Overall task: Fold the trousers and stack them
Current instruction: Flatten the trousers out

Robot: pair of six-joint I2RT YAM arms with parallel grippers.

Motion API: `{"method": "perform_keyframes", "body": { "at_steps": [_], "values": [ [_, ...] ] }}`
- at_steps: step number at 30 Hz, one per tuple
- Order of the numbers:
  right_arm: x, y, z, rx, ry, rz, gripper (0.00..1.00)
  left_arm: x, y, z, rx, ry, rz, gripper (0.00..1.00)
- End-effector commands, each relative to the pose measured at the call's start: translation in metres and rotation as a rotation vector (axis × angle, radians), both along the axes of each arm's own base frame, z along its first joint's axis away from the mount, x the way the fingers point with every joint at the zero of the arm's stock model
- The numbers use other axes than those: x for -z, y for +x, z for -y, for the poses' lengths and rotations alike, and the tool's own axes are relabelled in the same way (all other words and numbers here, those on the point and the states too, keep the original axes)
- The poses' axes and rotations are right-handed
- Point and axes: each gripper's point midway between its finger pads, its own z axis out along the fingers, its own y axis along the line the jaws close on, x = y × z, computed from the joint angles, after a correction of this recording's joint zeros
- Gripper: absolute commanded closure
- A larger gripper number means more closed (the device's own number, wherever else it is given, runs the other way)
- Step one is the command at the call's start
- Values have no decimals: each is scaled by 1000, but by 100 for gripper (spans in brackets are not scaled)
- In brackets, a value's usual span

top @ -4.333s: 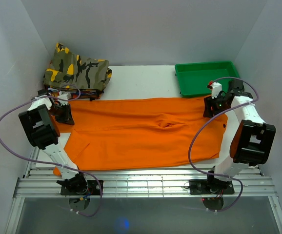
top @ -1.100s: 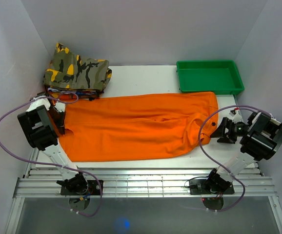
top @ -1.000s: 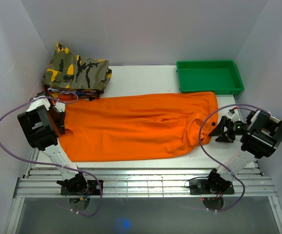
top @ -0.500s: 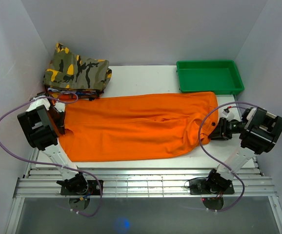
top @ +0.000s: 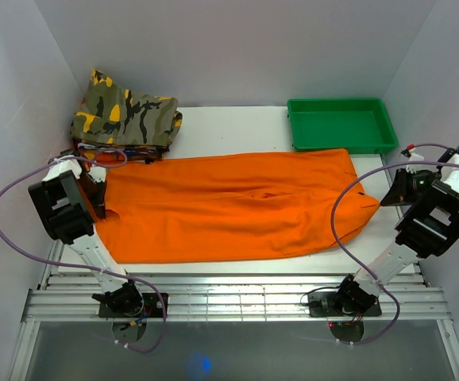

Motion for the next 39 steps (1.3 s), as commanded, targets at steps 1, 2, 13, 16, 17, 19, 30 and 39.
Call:
{"method": "perform_keyframes", "body": {
  "at_steps": [1, 2, 13, 16, 17, 19, 30, 39],
  "values": [
    [-28, -2, 38, -13, -142, 31, 92, 17, 11, 2, 10, -24, 41, 100],
    [-32, -2, 47, -12, -188, 23, 92, 18, 10, 2, 13, -25, 40, 100],
    [14, -31, 13, -163, -366, -92, 54, 20, 6, 2, 10, -23, 32, 100],
    [44, -38, 17, -123, -372, -138, 24, 17, 6, -1, 19, -11, 33, 100],
    [51, -37, 11, -114, -330, -129, 21, 16, 6, -1, 20, -8, 35, 100],
    [73, -46, -3, -116, -249, -149, 20, 16, 5, -1, 16, -10, 34, 100],
    [68, -34, -45, -36, 46, -118, 92, 12, 10, -6, 8, 4, 33, 100],
    [16, -64, 7, -100, -417, -101, 92, 11, 4, -14, 28, 37, 21, 100]
  ]
}}
